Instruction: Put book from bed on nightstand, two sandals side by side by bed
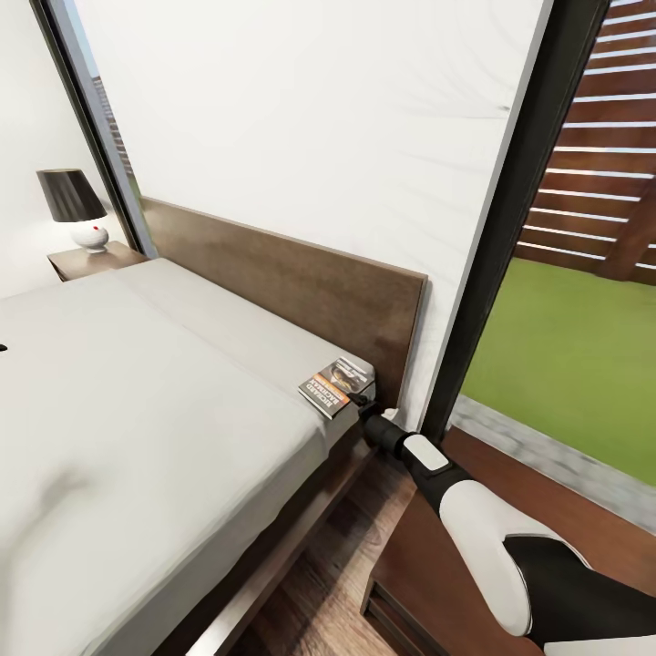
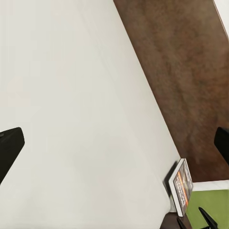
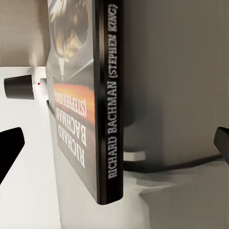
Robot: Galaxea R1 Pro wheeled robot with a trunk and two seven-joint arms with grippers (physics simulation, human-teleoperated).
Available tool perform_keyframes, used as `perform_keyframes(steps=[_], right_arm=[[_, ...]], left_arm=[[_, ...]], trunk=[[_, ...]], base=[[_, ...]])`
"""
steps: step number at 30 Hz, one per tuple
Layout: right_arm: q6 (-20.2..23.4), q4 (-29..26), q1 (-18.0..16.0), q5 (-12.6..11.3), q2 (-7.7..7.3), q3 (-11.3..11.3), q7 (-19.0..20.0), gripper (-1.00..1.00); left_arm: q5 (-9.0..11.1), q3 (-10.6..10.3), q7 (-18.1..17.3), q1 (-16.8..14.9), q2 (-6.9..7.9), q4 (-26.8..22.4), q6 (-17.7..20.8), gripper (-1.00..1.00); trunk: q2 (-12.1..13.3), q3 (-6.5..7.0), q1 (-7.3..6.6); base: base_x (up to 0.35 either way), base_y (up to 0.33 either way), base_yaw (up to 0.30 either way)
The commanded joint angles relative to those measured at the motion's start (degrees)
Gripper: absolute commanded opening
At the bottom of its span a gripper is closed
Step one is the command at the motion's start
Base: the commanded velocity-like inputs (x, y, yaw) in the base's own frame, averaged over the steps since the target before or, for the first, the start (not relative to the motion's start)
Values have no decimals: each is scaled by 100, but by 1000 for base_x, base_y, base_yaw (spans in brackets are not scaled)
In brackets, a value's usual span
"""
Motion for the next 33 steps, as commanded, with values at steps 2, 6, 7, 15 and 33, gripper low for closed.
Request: perform_keyframes(steps=[2,6,7,15,33], right_arm=[[29,1,-2,-14,2,-29,7,100],[29,1,-4,-17,2,-28,7,100],[29,1,-5,-18,0,-28,7,100],[29,1,-3,-19,-5,-25,7,100],[29,1,-3,-20,-5,-27,7,100]], left_arm=[[-16,-33,-50,-13,7,12,-2,100],[-17,-33,-48,-13,7,12,-3,100],[-17,-33,-48,-13,7,12,-3,100],[-17,-33,-48,-13,7,12,-10,100],[-17,-33,-47,-13,7,12,-17,100]], trunk=[[-2,-5,-1],[-2,-5,-1],[-2,-5,-1],[-2,-5,-1],[-2,-5,-1]], base=[[0,0,0],[0,0,0],[0,0,0],[0,0,0],[0,0,0]])
